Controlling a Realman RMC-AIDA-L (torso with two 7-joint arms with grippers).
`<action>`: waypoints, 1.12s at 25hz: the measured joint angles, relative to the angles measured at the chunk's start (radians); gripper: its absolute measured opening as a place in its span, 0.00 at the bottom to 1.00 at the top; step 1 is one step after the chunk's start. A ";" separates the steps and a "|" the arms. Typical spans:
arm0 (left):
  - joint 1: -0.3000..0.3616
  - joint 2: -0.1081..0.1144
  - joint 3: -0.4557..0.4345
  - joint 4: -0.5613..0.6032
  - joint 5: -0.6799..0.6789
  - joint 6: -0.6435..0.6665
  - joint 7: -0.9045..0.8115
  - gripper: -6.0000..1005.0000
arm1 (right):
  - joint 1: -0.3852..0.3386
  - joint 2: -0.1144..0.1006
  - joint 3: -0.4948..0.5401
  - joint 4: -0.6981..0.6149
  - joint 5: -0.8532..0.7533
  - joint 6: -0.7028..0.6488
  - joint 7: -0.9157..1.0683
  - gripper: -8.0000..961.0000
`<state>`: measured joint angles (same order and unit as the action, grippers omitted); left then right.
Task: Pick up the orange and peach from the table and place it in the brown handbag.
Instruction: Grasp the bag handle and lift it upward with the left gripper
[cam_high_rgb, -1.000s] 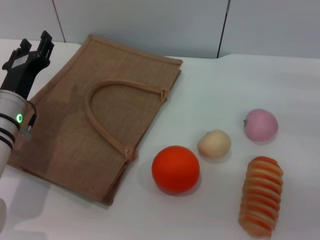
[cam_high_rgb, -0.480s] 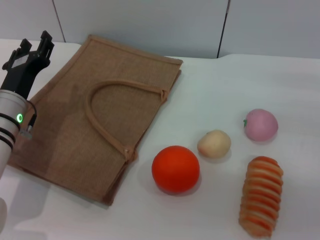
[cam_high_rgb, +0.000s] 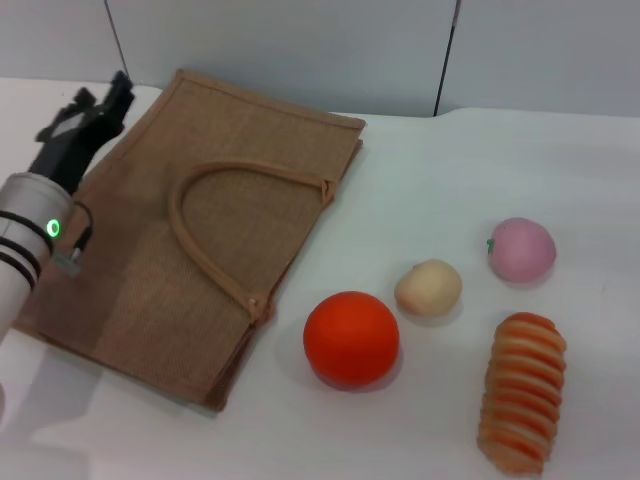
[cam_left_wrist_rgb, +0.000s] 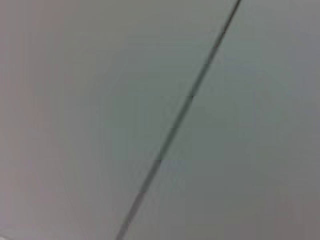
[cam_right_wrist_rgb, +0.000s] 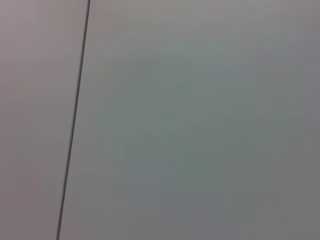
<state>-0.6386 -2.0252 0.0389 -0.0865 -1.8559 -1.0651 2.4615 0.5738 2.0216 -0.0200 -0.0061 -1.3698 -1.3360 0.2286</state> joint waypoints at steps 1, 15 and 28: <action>-0.003 0.001 0.001 0.025 0.053 0.010 -0.066 0.63 | -0.001 0.000 0.000 0.000 0.000 0.000 0.000 0.69; -0.064 0.014 0.012 0.456 0.843 0.018 -1.059 0.62 | -0.003 -0.003 0.000 -0.002 0.000 0.011 0.000 0.70; -0.127 0.034 0.247 0.718 1.280 -0.135 -1.546 0.62 | -0.005 -0.003 0.000 -0.004 0.000 0.017 0.000 0.70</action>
<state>-0.7661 -1.9909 0.2858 0.6312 -0.5760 -1.2001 0.9153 0.5688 2.0186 -0.0199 -0.0101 -1.3697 -1.3189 0.2286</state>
